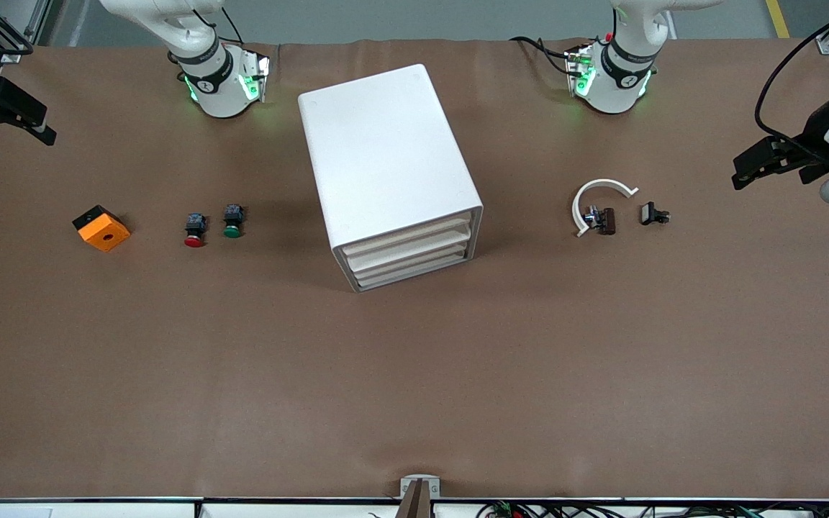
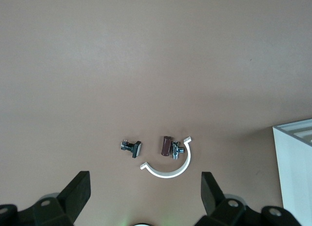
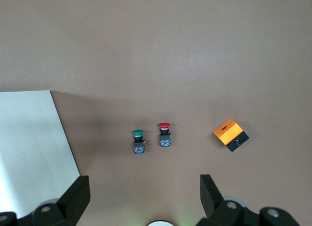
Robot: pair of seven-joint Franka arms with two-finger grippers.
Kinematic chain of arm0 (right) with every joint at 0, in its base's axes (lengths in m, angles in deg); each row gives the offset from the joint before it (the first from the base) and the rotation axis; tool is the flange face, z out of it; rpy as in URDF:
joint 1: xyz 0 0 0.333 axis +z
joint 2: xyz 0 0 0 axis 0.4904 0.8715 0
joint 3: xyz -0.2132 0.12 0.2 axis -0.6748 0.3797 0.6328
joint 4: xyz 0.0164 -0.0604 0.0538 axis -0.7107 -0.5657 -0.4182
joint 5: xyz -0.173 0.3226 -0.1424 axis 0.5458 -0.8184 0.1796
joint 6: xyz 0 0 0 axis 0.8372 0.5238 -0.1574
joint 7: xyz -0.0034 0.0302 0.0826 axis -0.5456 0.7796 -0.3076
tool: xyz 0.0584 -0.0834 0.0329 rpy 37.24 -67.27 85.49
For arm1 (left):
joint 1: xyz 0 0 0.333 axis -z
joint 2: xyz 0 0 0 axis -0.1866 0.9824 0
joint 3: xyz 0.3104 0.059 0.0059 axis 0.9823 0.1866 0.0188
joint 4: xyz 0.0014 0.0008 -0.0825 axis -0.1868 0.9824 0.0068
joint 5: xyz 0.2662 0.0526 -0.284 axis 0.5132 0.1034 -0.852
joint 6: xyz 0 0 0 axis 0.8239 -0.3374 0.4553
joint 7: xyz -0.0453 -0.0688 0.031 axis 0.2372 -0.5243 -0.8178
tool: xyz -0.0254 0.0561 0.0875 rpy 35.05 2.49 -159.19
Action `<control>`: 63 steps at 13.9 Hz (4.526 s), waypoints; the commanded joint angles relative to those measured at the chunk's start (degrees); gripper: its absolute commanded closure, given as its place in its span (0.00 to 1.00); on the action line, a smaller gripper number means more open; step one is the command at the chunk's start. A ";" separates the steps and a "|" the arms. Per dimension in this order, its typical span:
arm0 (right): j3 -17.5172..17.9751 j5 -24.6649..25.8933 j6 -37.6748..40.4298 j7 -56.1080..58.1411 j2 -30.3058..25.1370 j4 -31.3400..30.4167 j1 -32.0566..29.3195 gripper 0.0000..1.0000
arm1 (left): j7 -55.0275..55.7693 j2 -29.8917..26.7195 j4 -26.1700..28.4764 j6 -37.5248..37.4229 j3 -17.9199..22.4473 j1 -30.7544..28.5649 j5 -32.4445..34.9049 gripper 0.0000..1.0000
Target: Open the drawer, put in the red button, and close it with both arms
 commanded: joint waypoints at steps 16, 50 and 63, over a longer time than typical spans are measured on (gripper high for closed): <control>-0.34 1.51 -2.13 4.53 5.49 -3.56 -1.74 0.00 | -2.83 25.21 -14.22 16.83 -1.29 10.77 -2.64 0.00; 0.09 0.82 -47.59 8.14 17.63 -46.72 -2.97 0.00 | -38.78 41.65 -6.74 21.44 -5.34 17.36 -49.84 0.15; 0.09 0.82 -61.03 7.17 17.10 -54.20 -2.80 0.00 | -44.83 46.14 -6.66 25.40 -5.34 22.21 -65.06 0.43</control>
